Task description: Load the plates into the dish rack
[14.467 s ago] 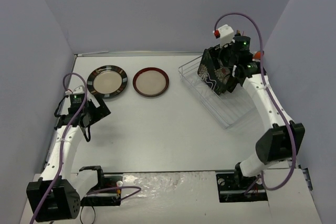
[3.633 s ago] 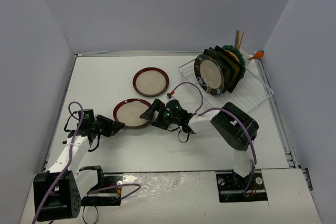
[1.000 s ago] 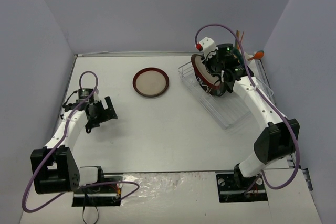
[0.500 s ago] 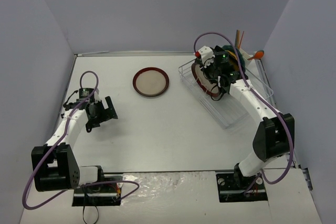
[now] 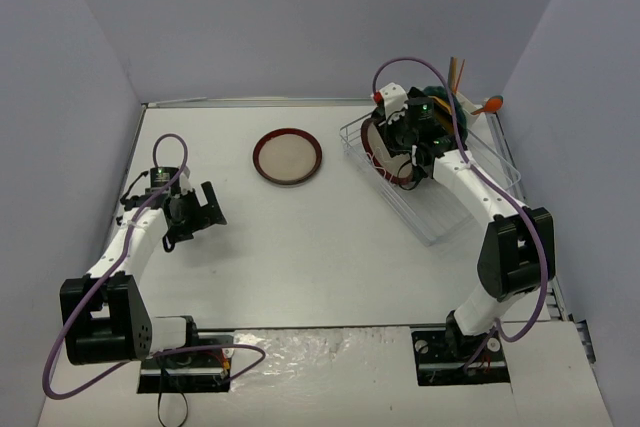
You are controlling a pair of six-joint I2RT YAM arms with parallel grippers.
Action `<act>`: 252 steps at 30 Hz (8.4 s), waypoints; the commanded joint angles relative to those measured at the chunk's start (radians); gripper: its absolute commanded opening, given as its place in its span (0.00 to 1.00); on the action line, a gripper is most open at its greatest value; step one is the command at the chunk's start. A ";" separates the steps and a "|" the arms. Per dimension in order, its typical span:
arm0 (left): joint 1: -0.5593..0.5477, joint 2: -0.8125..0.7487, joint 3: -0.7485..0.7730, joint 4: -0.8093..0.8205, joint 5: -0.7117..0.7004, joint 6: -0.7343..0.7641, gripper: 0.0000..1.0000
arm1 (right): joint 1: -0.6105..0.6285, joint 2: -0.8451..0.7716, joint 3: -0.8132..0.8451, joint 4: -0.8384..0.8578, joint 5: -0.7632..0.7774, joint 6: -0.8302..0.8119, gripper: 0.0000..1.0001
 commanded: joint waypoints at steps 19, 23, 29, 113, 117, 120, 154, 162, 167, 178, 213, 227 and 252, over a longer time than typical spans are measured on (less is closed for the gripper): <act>-0.092 0.205 0.152 0.369 0.120 -0.337 0.97 | -0.003 -0.504 -0.067 0.115 -0.038 0.325 1.00; -0.138 0.355 0.266 0.399 0.101 -0.377 0.97 | -0.002 -0.593 -0.142 0.129 -0.073 0.430 1.00; -0.192 0.556 0.454 0.402 0.059 -0.436 0.94 | -0.003 -0.689 -0.240 0.134 -0.161 0.523 1.00; -0.263 -0.156 -0.202 0.405 0.162 -0.834 0.00 | 0.496 0.309 -0.659 1.314 -0.142 1.737 0.63; -0.263 -0.186 -0.247 0.404 0.170 -0.834 0.00 | 0.492 0.286 -0.656 1.294 -0.130 1.710 0.44; -0.262 -0.205 -0.286 0.400 0.181 -0.828 0.00 | 0.491 0.258 -0.655 1.279 -0.126 1.684 0.30; -0.256 -0.516 0.080 -0.183 -0.350 -0.064 0.97 | 0.172 -0.357 0.119 0.036 -0.020 0.151 0.00; -0.256 -0.614 0.004 -0.108 -0.398 0.006 0.97 | 0.091 -0.295 0.143 0.022 0.000 0.005 0.00; -0.256 -0.632 -0.028 -0.087 -0.420 0.016 0.97 | 0.070 -0.241 0.134 0.022 0.024 -0.044 0.00; -0.254 -0.625 -0.034 -0.076 -0.419 0.007 0.97 | 0.042 -0.155 0.054 0.056 0.028 -0.064 0.00; -0.253 -0.647 0.080 -0.172 -0.439 0.017 0.97 | 0.034 -0.439 -0.090 0.123 0.102 0.210 0.94; -0.280 -0.582 0.431 -0.286 -0.558 0.112 0.97 | 0.034 -0.938 -0.178 0.107 0.308 0.267 1.00; -0.323 -0.644 0.320 -0.119 -0.598 0.099 0.97 | 0.034 -1.191 -0.298 -0.042 0.471 0.370 1.00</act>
